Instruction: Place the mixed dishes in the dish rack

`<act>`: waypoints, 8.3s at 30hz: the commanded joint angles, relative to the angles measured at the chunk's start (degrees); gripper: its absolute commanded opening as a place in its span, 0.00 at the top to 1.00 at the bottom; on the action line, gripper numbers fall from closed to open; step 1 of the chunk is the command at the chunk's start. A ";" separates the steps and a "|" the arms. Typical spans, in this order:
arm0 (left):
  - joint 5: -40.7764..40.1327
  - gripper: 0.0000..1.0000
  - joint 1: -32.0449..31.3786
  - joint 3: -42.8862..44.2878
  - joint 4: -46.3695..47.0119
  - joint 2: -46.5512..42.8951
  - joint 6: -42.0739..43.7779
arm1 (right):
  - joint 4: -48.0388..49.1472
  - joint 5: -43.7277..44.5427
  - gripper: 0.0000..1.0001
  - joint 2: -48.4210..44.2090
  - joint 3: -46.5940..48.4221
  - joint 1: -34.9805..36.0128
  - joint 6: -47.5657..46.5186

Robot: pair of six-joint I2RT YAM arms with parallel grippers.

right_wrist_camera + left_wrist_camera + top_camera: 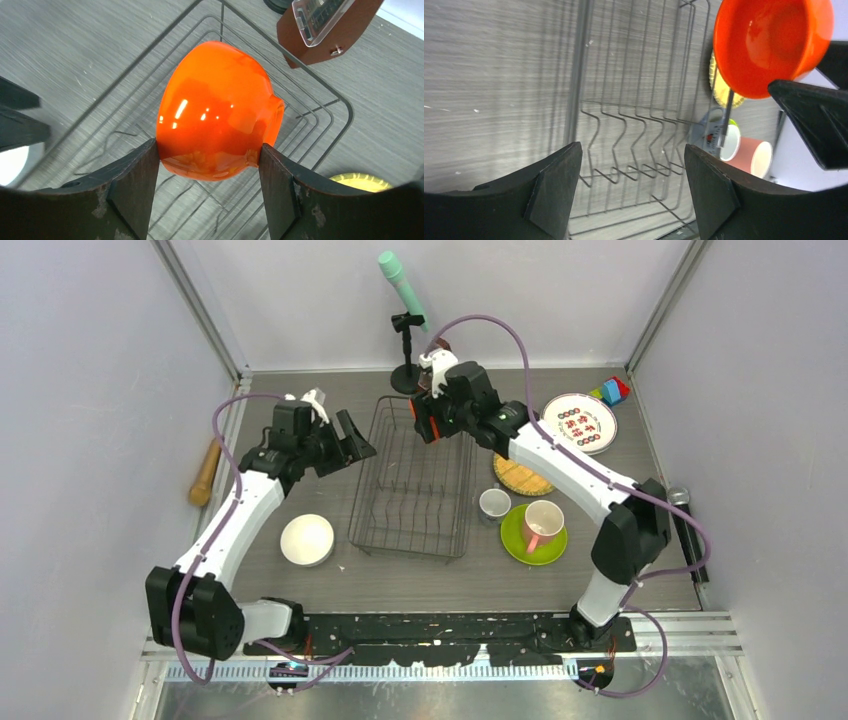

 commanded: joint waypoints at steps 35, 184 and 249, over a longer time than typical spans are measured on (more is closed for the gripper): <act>-5.28 0.23 3.72 -5.19 -10.96 -8.91 9.26 | 30.03 -5.37 1.00 21.79 -1.89 2.28 -68.00; 14.88 1.00 6.36 -3.83 29.51 -15.09 -38.08 | 41.07 -18.61 0.07 -2.78 -14.82 9.30 17.59; 2.09 0.24 6.36 -7.22 -8.27 -16.32 4.14 | -10.52 26.28 1.00 12.82 9.04 10.04 -31.96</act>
